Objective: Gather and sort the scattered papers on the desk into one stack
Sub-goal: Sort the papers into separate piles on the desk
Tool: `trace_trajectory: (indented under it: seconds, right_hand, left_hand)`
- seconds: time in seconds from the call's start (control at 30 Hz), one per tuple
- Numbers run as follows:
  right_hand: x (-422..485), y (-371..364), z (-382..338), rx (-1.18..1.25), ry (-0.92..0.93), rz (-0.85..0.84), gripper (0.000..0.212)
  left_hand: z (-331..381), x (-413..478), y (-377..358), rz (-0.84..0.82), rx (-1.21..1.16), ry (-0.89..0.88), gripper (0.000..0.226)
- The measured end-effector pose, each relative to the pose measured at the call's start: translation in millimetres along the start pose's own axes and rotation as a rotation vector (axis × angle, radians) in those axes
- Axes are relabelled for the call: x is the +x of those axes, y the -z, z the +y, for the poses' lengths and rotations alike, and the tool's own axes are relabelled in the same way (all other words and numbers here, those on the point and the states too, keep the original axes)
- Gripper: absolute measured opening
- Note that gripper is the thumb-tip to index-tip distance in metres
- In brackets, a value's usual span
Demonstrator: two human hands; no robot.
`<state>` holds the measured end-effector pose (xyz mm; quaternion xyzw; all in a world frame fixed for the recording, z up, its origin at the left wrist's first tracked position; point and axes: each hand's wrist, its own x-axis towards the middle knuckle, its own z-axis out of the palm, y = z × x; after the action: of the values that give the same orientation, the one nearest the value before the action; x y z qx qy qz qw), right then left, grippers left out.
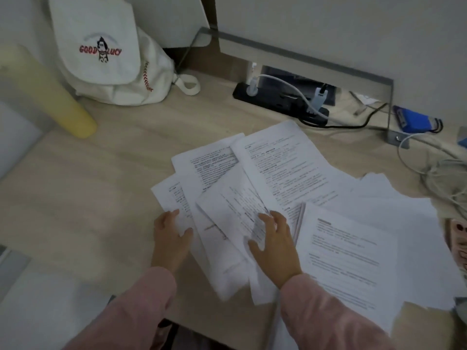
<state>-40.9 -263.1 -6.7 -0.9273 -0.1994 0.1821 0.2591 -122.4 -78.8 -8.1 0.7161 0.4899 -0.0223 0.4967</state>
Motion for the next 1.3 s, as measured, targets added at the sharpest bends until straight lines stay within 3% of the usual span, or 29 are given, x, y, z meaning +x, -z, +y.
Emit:
trace_trajectory:
  seconds: [0.1,0.17,0.27,0.37,0.47,0.63,0.77,0.87,0.97,1.13,1.3]
  right_hand:
    - [6,-19,-17,-0.095,0.018,-0.094,0.067]
    - [8,-28,-23,-0.168,0.007,-0.169,0.069]
    - [6,-35,-23,-0.278,0.002,-0.189,0.068]
    - [7,-41,-25,-0.387,-0.004,-0.163,0.072]
    - [7,-42,-33,-0.466,-0.013,-0.092,0.078]
    - [6,-38,-34,-0.319,-0.042,0.029,0.045]
    - [8,-27,-36,-0.115,-0.204,0.004,0.052]
    - [11,-26,-36,-0.035,-0.257,0.031,0.038]
    - [14,-24,-37,-0.026,-0.281,0.056,0.038]
    - [22,-21,-48,0.006,-0.387,0.090,0.036]
    - [34,-11,-82,-0.095,-0.308,0.070,0.035]
  left_hand:
    - [7,16,13,0.068,-0.291,0.182,0.048]
    - [9,25,19,0.036,-0.468,0.242,0.007]
    - [10,28,19,-0.118,-0.471,0.182,0.006]
    - [12,29,18,-0.272,-0.412,0.165,0.014]
    - [11,32,10,-0.342,-0.276,0.141,0.007]
    - [21,40,16,-0.303,-0.248,-0.020,0.011]
    - [18,54,46,-0.263,-0.294,-0.068,0.018]
    - [15,63,72,-0.186,-0.355,-0.091,0.025]
    - [12,77,100,-0.107,-0.364,-0.086,0.032]
    - [-3,90,127,-0.174,-0.306,-0.051,0.030]
    - [-17,93,130,-0.203,-0.252,-0.002,0.034]
